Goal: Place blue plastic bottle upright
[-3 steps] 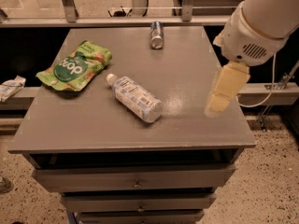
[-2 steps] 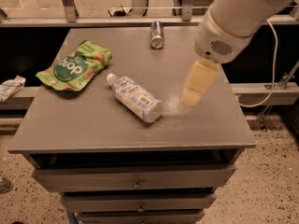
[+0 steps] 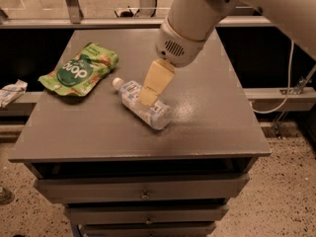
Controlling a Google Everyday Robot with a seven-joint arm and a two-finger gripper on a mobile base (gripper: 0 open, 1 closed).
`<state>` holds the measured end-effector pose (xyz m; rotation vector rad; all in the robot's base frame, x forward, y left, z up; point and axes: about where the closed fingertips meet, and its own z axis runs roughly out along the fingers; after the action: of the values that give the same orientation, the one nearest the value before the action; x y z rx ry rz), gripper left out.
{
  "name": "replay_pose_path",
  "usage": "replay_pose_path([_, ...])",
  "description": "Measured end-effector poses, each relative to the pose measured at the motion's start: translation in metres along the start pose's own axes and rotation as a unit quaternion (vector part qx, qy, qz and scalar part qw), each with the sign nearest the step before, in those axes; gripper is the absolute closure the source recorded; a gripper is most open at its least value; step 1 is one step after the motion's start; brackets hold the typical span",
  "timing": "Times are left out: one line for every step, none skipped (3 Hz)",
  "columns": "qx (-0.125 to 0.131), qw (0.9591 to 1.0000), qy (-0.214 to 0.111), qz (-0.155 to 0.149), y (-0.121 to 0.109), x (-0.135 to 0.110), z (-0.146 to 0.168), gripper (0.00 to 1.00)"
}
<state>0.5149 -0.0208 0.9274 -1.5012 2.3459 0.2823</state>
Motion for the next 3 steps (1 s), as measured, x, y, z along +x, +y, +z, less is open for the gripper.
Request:
replay_pose_path([-0.011, 0.9996, 0.006, 0.027, 0.002, -0.024, 0.031, 0.0])
replay_pose_path([-0.007, 0.9989, 0.022, 0.041, -0.002, -0.036, 0.059, 0.0])
replay_pose_path([0.005, 0.9978, 0.041, 0.051, -0.011, -0.041, 0.08, 0.0])
